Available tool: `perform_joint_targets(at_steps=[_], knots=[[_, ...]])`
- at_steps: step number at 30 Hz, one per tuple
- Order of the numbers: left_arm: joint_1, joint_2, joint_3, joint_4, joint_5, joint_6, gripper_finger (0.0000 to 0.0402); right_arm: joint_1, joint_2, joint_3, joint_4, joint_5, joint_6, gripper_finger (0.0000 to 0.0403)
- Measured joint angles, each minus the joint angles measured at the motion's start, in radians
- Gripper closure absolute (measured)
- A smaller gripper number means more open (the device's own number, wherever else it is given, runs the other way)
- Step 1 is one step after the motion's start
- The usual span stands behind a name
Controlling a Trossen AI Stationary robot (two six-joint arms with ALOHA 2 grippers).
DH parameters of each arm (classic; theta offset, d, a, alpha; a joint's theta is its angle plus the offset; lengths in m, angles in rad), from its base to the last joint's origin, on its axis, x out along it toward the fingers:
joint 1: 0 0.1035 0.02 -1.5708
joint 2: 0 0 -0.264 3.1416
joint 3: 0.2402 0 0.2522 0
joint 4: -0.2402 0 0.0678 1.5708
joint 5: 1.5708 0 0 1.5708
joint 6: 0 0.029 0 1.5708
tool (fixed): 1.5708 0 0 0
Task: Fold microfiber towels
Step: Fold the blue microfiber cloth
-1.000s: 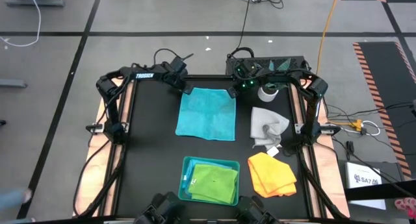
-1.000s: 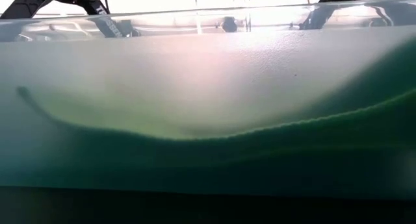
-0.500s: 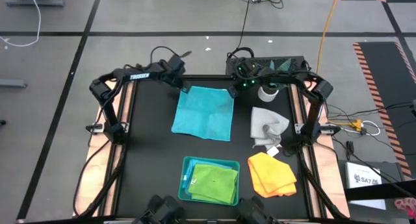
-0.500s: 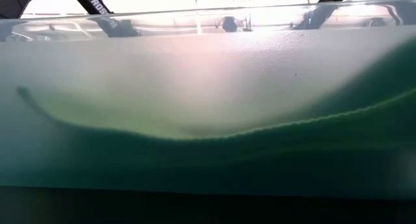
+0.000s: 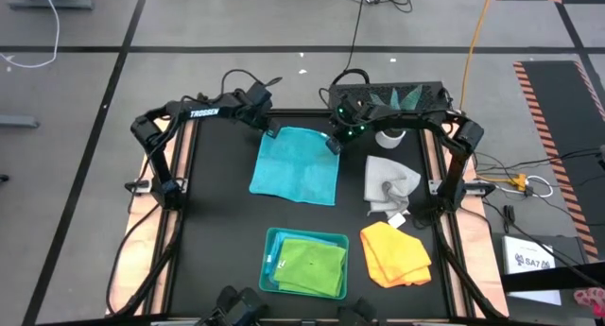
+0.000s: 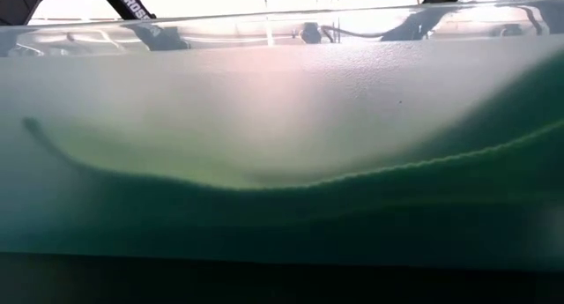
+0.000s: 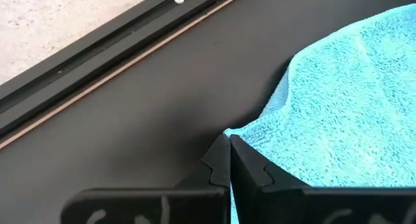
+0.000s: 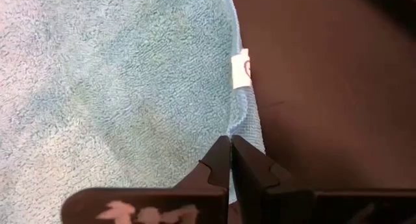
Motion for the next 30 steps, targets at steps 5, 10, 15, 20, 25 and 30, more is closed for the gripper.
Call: perform_joint_targets(at_steps=[5,10,15,20,25,30], knots=[[-0.002,-0.002,0.0,-0.013,0.0,0.01,0.0401,0.024,-0.013,0.0,-0.005,0.022,0.01,0.0403],[-0.003,-0.045,0.0,-0.063,-0.022,0.03,0.0401,0.045,-0.058,0.0,-0.023,0.025,0.011,0.0403],[-0.005,-0.132,0.001,-0.12,-0.056,0.053,0.0401,0.059,-0.107,0.001,-0.058,0.025,0.011,0.0403],[-0.03,-0.185,0.001,-0.183,-0.068,0.062,0.0401,0.086,-0.141,0.002,-0.12,0.023,0.026,0.0403],[-0.077,-0.186,0.002,-0.254,-0.086,0.062,0.0401,0.149,-0.146,0.002,-0.175,0.021,0.029,0.0403],[-0.129,-0.186,0.002,-0.315,-0.094,0.063,0.0401,0.218,-0.147,0.002,-0.2,0.017,0.061,0.0403]])
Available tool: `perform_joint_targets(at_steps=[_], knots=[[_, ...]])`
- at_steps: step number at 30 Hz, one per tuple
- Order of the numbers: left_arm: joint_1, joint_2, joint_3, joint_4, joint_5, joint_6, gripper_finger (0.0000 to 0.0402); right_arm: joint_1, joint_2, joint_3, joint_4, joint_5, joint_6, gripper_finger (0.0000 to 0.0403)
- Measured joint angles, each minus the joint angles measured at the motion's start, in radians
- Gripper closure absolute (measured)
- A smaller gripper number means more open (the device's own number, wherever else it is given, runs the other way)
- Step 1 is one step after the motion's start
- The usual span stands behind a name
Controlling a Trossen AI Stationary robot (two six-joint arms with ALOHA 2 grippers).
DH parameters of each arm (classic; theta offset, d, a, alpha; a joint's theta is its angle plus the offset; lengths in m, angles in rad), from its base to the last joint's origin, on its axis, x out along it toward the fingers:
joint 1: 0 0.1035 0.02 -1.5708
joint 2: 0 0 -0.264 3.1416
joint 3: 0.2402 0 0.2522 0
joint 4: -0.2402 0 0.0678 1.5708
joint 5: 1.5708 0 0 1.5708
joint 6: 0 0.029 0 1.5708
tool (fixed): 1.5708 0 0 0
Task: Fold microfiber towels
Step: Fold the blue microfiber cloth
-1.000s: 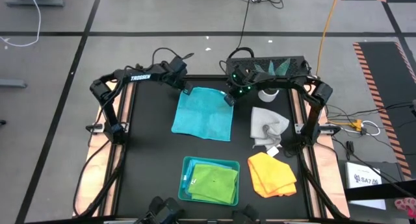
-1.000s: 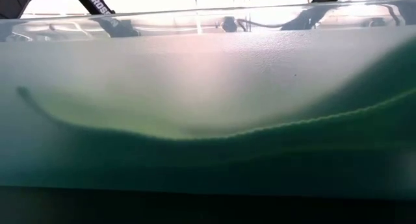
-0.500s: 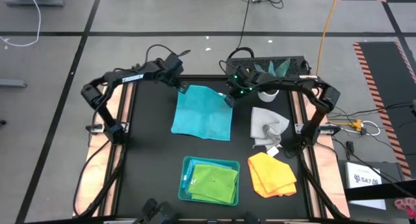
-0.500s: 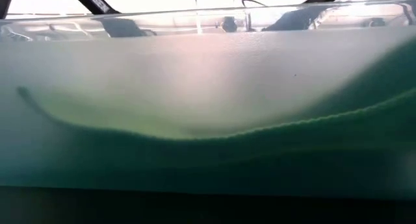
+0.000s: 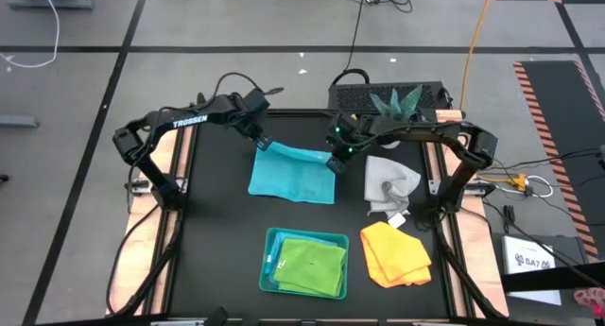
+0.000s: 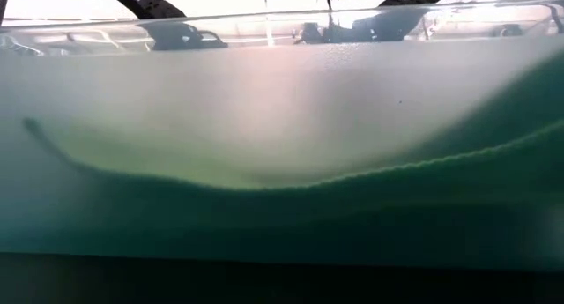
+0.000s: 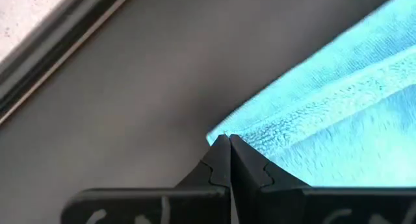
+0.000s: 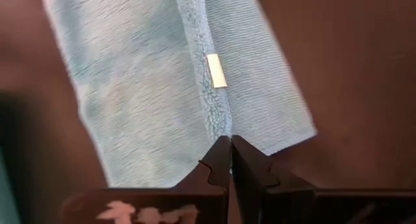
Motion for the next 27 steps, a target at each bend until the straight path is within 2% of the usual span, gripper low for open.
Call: perform_joint_targets(at_steps=[3,17,27], knots=[[-0.028,-0.01,0.0,-0.06,-0.005,-0.007,0.0401,0.037,0.0,0.0,-0.005,-0.029,0.026,0.0403],[-0.214,-0.021,0.0,-0.25,-0.029,-0.08,0.0401,0.183,0.0,0.0,-0.036,-0.029,0.124,0.0403],[-0.36,-0.021,0.0,-0.297,-0.028,-0.172,0.0401,0.271,0.0,0.0,-0.062,-0.052,0.151,0.0403]])
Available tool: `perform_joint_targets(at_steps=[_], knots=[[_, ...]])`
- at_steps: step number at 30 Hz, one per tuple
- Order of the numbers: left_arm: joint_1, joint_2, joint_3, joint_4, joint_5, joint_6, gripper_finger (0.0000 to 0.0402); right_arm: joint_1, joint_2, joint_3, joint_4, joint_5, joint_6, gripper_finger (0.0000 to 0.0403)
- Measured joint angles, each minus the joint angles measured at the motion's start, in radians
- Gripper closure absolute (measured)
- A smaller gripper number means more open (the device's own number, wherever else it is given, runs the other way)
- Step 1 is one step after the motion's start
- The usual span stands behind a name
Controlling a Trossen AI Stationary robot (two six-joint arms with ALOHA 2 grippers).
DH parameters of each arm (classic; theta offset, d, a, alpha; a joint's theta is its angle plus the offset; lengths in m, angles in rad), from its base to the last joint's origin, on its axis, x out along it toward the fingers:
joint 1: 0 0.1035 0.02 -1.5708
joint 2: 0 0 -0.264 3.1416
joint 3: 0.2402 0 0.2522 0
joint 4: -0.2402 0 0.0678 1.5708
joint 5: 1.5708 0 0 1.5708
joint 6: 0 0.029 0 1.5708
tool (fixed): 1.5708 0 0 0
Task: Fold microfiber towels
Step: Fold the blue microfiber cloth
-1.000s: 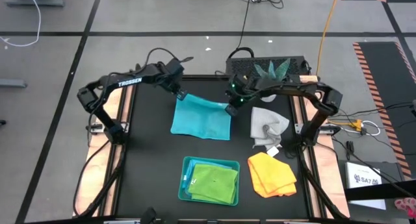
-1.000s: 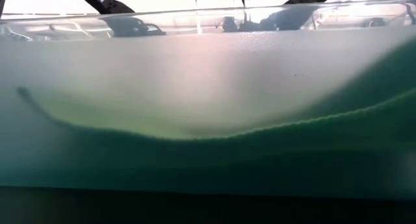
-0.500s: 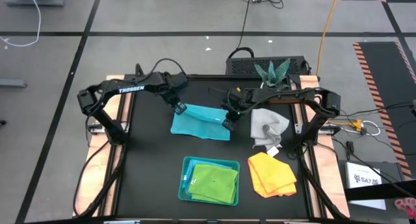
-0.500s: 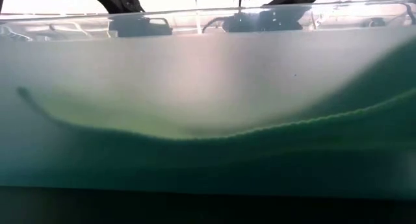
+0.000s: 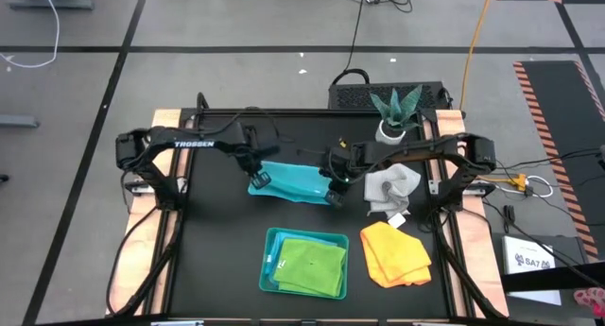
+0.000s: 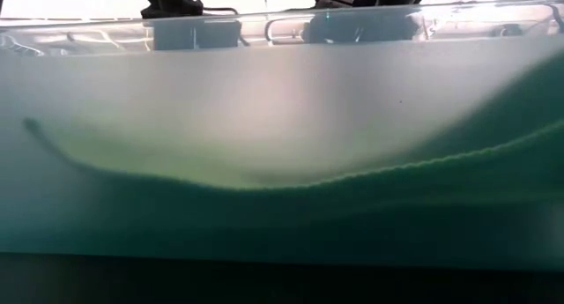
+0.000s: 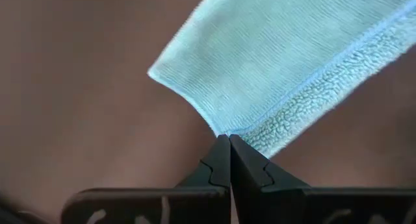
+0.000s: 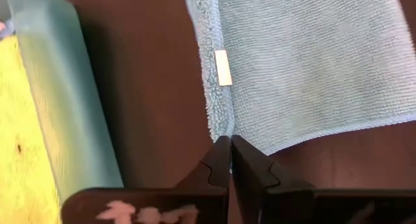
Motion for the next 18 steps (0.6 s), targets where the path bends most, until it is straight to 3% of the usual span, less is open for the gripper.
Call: perform_joint_targets(at_steps=[10,18], knots=[[-0.093,0.0,-0.016,-0.007,0.001,-0.082,0.0401,0.018,0.0,-0.047,-0.003,0.028,0.0,0.0403],[-0.116,0.0,-0.088,-0.004,0.029,-0.154,0.0401,0.02,0.001,-0.103,0.115,0.0,-0.001,0.0403]])
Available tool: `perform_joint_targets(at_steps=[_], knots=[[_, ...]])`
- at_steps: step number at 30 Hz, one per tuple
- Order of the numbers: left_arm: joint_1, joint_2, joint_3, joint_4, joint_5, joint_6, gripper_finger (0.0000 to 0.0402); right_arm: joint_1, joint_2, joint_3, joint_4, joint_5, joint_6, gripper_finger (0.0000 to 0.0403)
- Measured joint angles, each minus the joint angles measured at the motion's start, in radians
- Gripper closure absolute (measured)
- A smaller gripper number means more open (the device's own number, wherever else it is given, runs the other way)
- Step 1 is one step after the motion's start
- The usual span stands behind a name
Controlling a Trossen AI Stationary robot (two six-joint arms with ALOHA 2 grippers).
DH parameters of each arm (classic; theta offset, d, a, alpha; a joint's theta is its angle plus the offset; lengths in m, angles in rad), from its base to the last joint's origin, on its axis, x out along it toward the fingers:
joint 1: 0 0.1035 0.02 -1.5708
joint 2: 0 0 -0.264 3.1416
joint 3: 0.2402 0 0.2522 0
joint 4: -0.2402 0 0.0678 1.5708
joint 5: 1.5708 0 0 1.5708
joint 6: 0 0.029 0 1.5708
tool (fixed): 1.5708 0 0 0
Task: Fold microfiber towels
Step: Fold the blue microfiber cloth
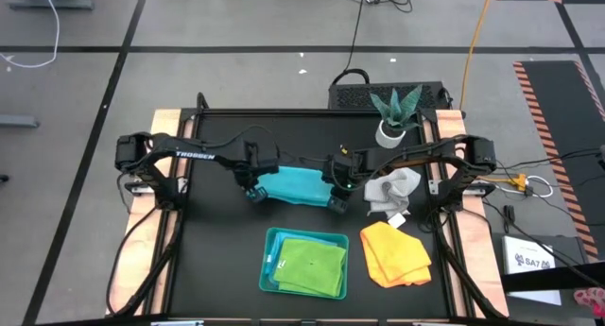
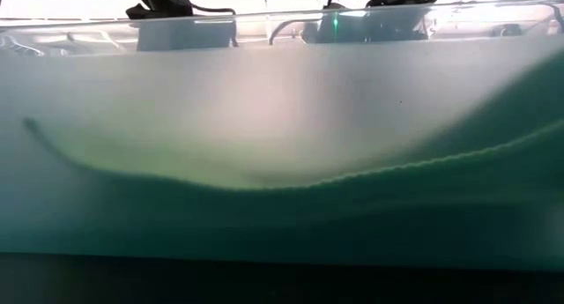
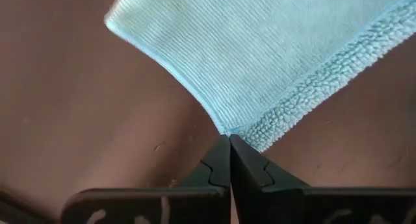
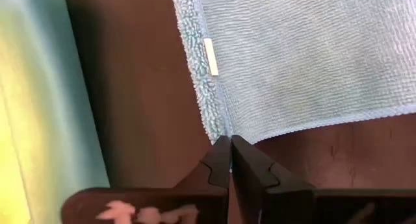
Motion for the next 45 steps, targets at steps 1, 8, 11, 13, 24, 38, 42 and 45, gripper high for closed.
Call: perform_joint_targets(at_steps=[1,8,11,13,24,38,42,45], knots=[[0.0,0.0,-0.002,0.01,-0.001,-0.007,0.0399,0.0,0.0,-0.002,0.002,0.001,-0.001,0.0403],[-0.003,0.0,-0.002,0.053,-0.006,-0.037,0.0365,0.0,0.0,-0.004,0.006,0.004,-0.028,0.0382],[-0.011,0.0,-0.002,0.049,0.02,-0.034,0.0343,0.003,0.0,-0.004,0.005,0.005,-0.047,0.0356],[-0.016,0.0,-0.002,0.047,0.03,-0.031,0.0326,0.003,0.0,-0.004,0.006,0.009,-0.053,0.0336],[-0.034,-0.012,-0.002,0.016,-0.054,-0.13,0.0259,0.003,-0.013,-0.004,-0.03,0.081,-0.107,0.0263],[0.036,-0.012,-0.001,0.158,-0.208,-0.102,0.0254,-0.006,-0.024,-0.004,0.075,0.157,-0.207,0.0271],[0.062,-0.012,-0.001,0.235,-0.25,-0.096,0.0254,-0.026,-0.004,-0.004,0.113,0.211,-0.213,0.0293],[0.085,-0.012,-0.001,0.266,-0.235,-0.073,0.0254,-0.056,0.001,-0.004,0.118,0.21,-0.182,0.0318]])
